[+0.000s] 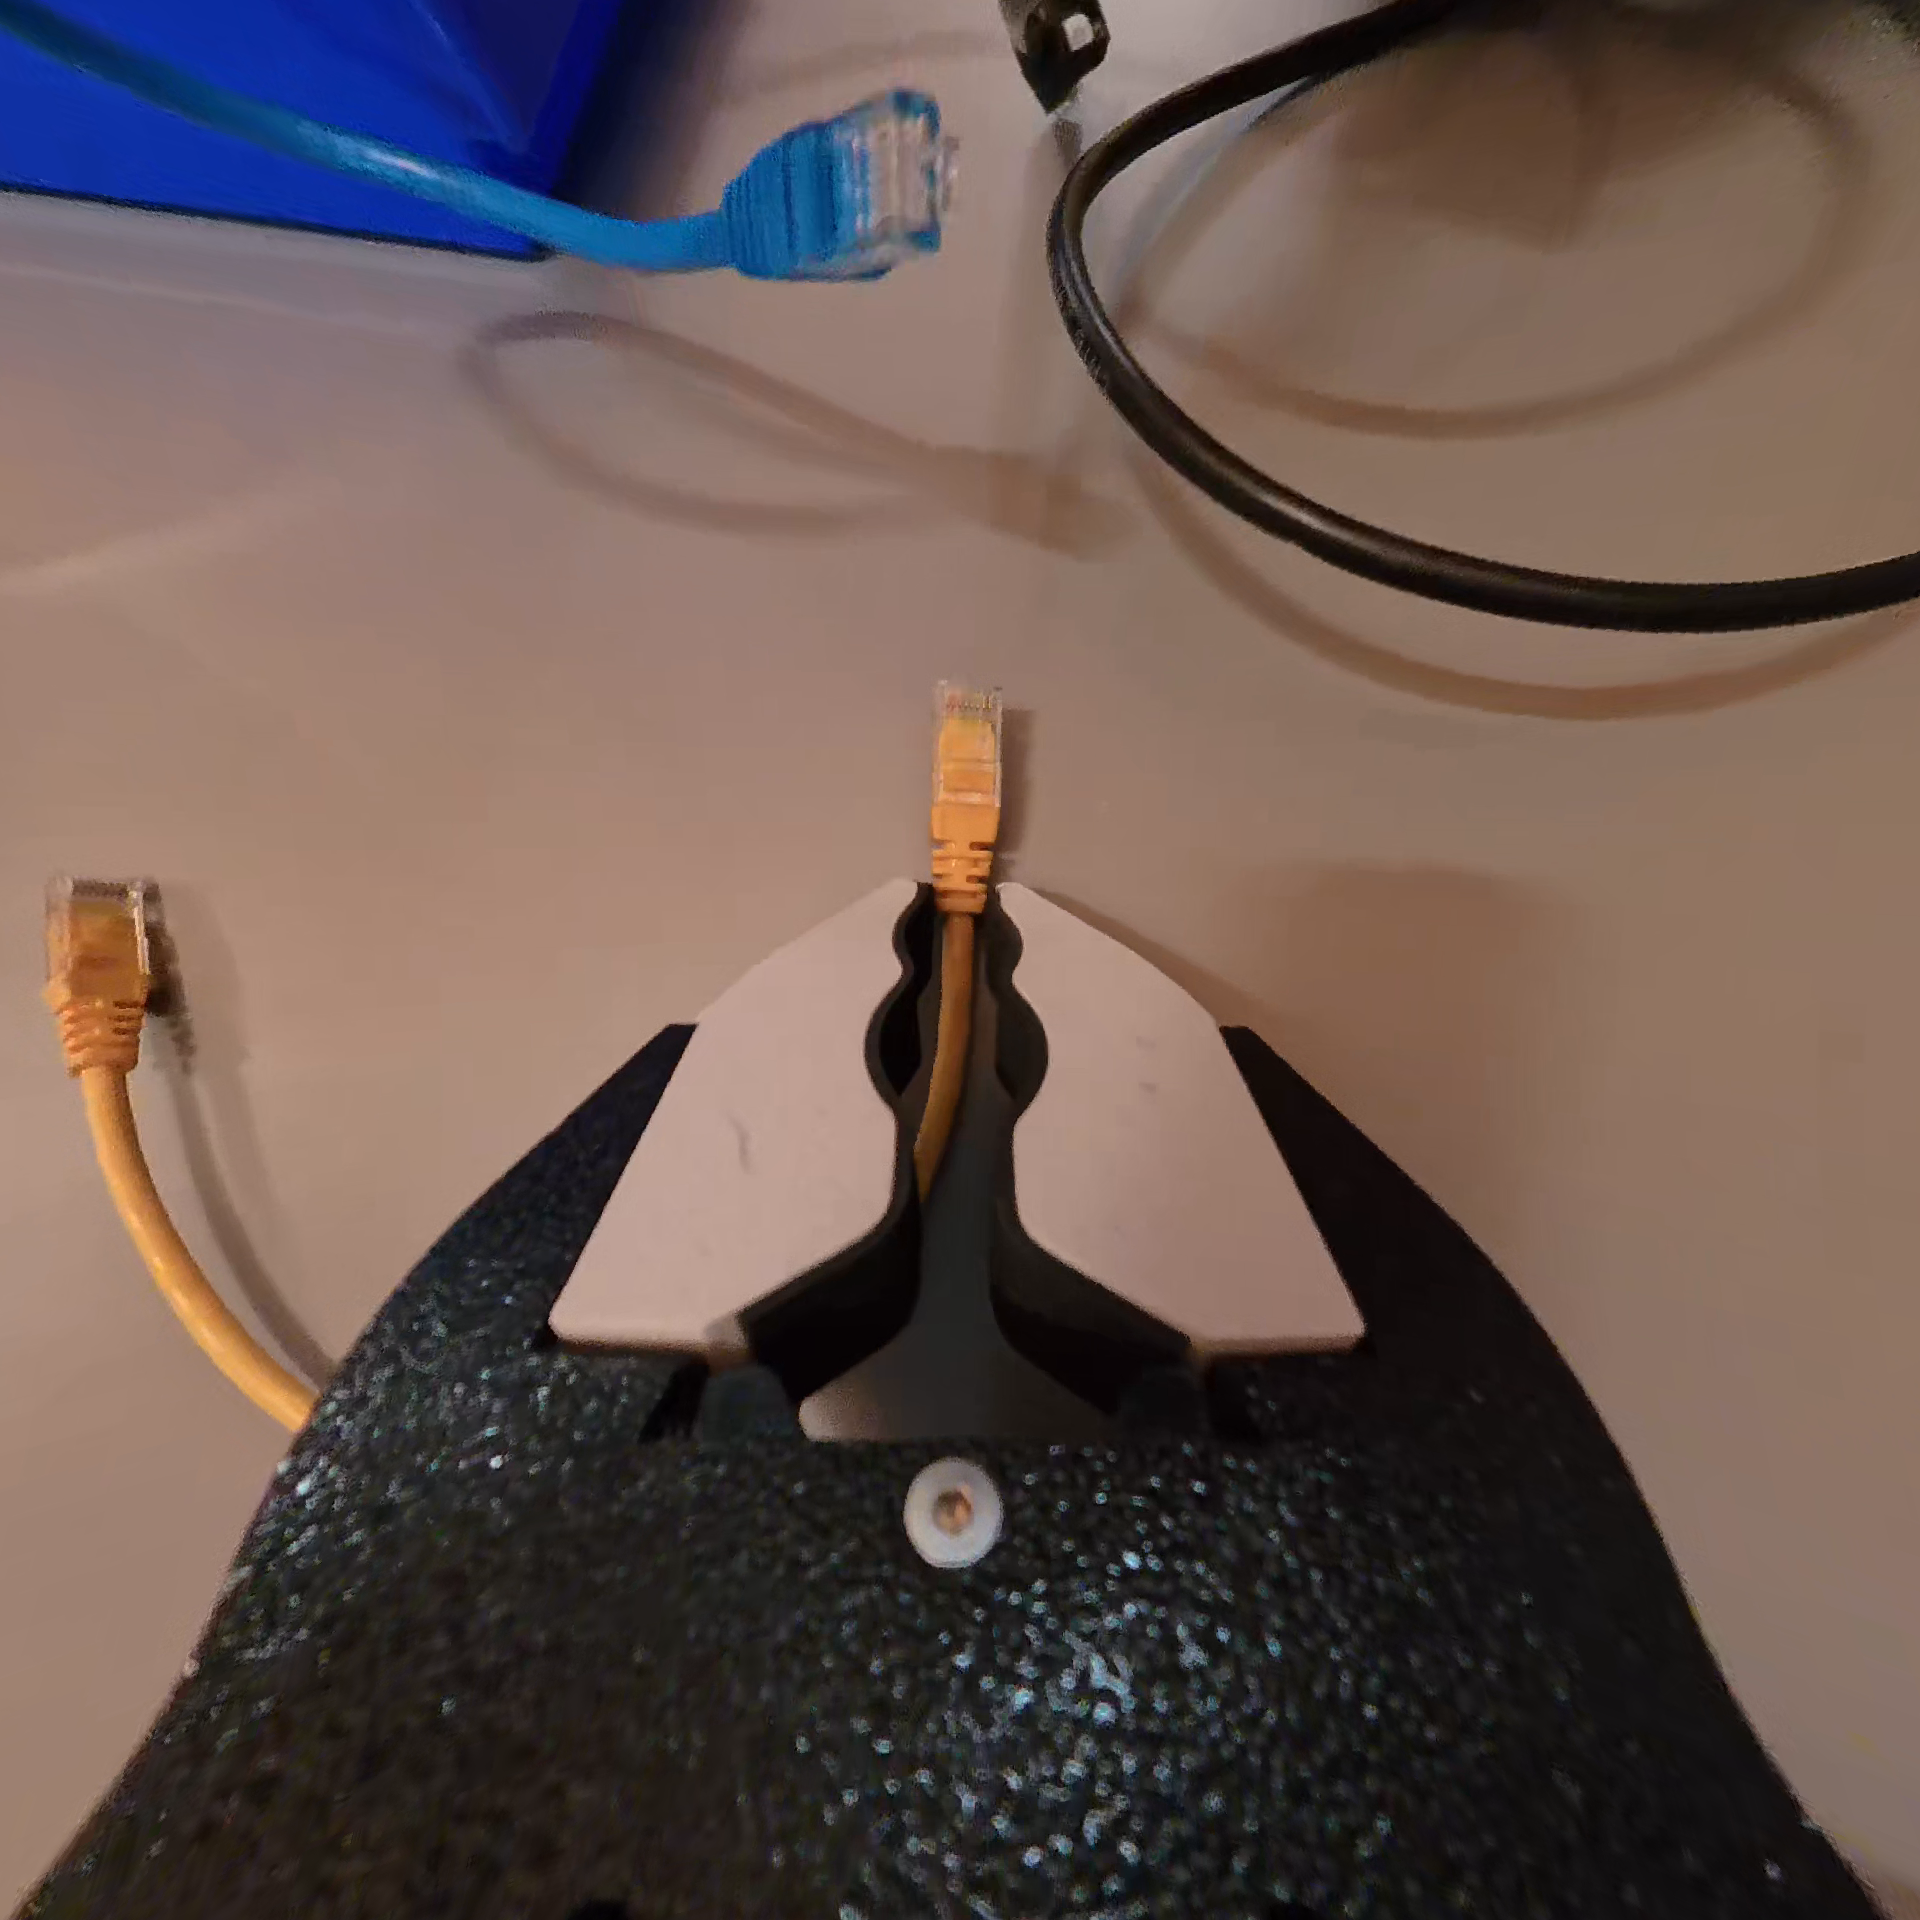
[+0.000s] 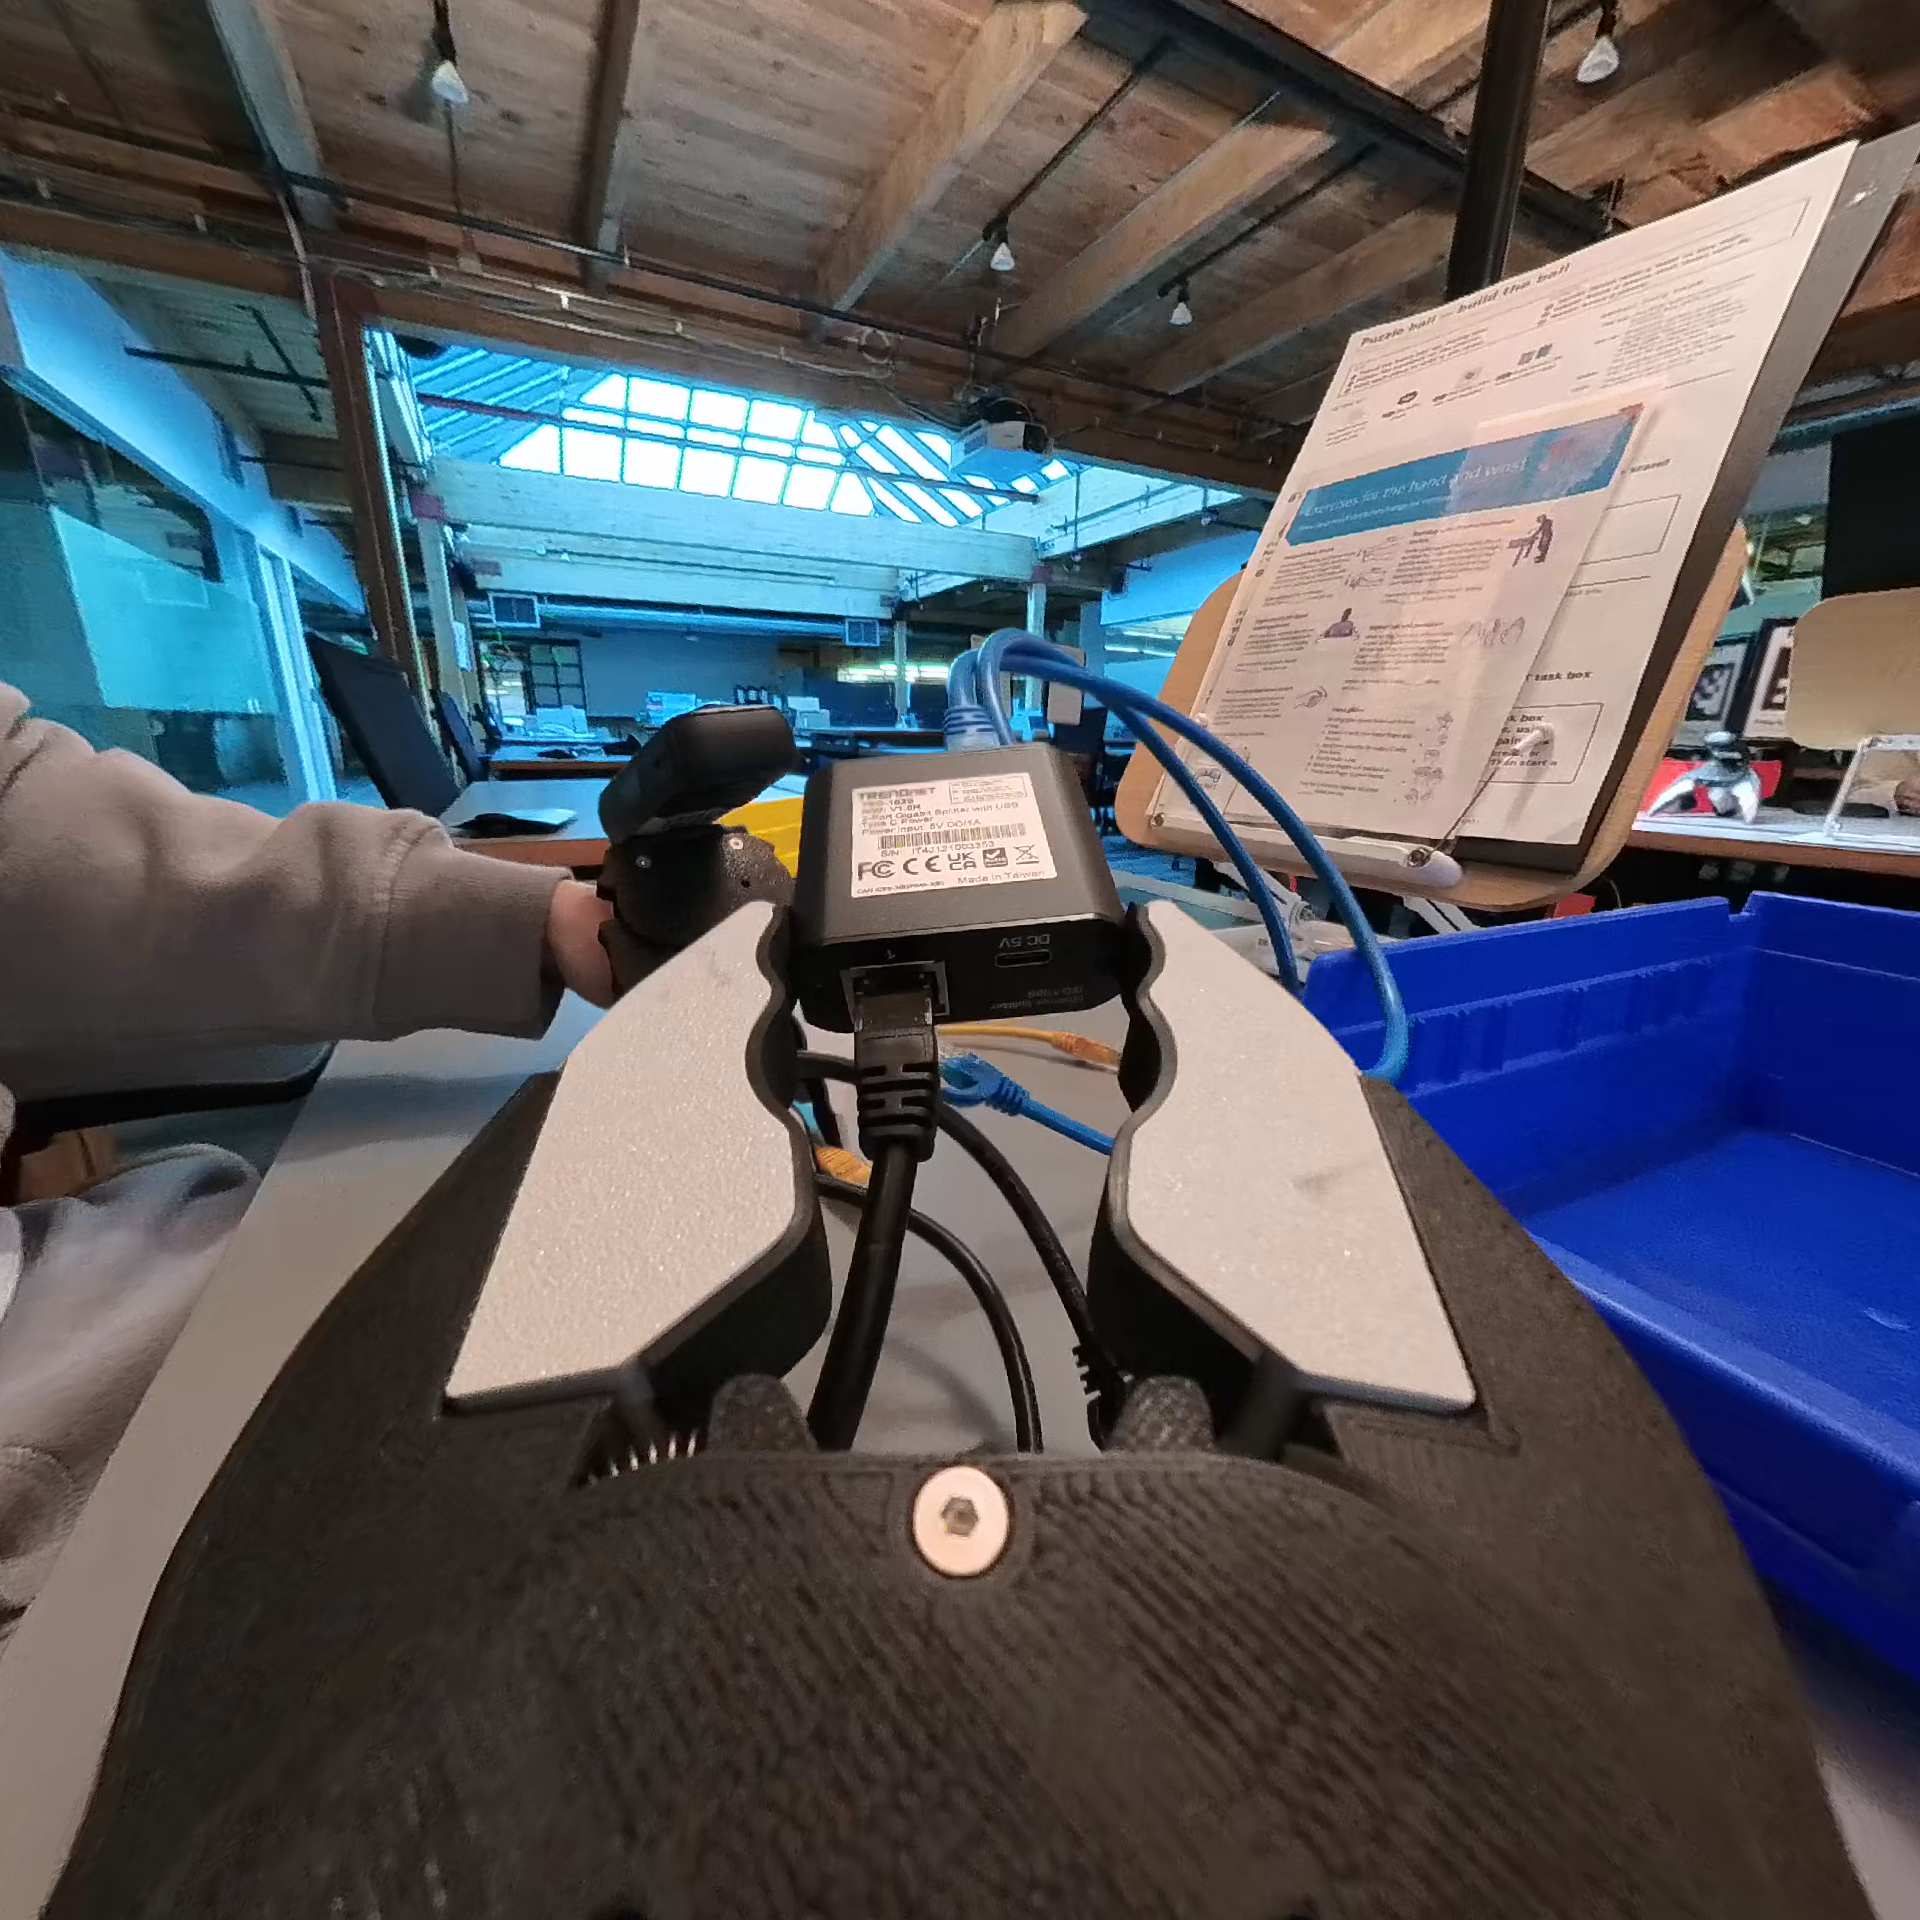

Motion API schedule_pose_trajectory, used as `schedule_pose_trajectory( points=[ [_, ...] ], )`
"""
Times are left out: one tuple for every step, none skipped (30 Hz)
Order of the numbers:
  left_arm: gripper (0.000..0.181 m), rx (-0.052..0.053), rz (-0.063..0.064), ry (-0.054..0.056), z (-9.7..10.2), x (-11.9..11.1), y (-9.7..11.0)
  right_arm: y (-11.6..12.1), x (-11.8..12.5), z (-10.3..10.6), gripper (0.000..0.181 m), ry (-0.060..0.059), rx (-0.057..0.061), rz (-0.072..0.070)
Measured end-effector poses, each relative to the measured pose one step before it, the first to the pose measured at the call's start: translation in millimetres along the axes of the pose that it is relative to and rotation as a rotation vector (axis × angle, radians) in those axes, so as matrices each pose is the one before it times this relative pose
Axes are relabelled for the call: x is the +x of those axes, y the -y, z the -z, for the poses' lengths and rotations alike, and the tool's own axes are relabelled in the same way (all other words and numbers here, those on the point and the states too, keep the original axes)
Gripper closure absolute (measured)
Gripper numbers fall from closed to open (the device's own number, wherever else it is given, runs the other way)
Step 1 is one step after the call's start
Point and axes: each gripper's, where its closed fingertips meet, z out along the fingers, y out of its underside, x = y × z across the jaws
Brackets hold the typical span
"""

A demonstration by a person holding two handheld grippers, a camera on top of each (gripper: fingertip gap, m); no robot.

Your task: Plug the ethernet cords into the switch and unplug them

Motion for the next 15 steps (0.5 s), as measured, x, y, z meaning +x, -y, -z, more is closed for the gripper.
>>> schedule_pose_trajectory(
  points=[
    [0.173, 0.0014, 0.0099, 0.0013, 0.15, -0.48, -0.08, 0.83, 0.65, 0.47, 0.121, 0.0012, 0.0073, -0.0066],
    [0.173, -0.0008, 0.0073, -0.0026, 0.16, 0.15, -0.15, 0.78, 1.23, 0.14, 0.121, -0.0025, 0.0090, -0.0034],
    [0.173, -0.0034, 0.0058, -0.0005, 0.04, -0.02, -0.13, 0.54, 0.91, 0.02, 0.121, -0.0017, 0.0055, -0.0034],
    [0.173, -0.0068, 0.0002, -0.0001, 0.20, 0.13, -0.25, -0.10, 0.39, -0.34, 0.121, 0.0019, -0.0007, -0.0046],
    [0.173, -0.0101, -0.0070, -0.0008, 0.40, 0.51, -0.37, -0.49, 0.26, -0.41, 0.121, 0.0010, -0.0037, -0.0022],
    [0.173, -0.0104, -0.0100, -0.0005, 0.42, 0.68, -0.33, -0.54, 0.10, -0.75, 0.121, -0.0018, -0.0039, 0.0020],
    [0.173, -0.0095, -0.0073, -0.0050, 0.33, 1.22, -0.19, -0.83, -0.60, -0.65, 0.121, 0.0021, -0.0067, 0.0035],
    [0.173, -0.0103, -0.0047, -0.0046, 0.27, 0.99, -0.35, -1.04, -1.28, -0.93, 0.121, 0.0059, -0.0082, 0.0054],
    [0.173, -0.0104, -0.0067, -0.0032, 0.46, 0.85, -0.55, -1.25, -1.01, -1.00, 0.121, 0.0033, -0.0103, 0.0059],
    [0.173, -0.0124, -0.0107, -0.0019, 0.81, 0.90, -0.80, -1.42, -0.71, -1.21, 0.121, -0.0003, -0.0112, 0.0066],
    [0.173, -0.0152, -0.0159, 0.0024, 0.92, 0.53, -1.08, -1.22, -0.99, -1.07, 0.121, 0.0015, -0.0104, 0.0073],
    [0.173, -0.0150, -0.0203, 0.0056, 0.95, 0.27, -0.95, -0.98, -1.15, -0.81, 0.121, 0.0033, -0.0080, 0.0078],
    [0.173, -0.0140, -0.0182, 0.0085, 0.88, -0.15, -0.95, -0.79, -0.94, -0.71, 0.121, 0.0012, -0.0064, 0.0068],
    [0.173, -0.0074, -0.0104, 0.0133, 0.85, -0.79, -0.09, -0.60, -0.50, -0.42, 0.121, -0.0003, -0.0049, 0.0056],
    [0.173, 0.0057, -0.0002, 0.0019, 1.15, 0.72, 1.43, -0.30, -0.32, -0.36, 0.121, -0.0017, -0.0031, 0.0054]
  ],
)
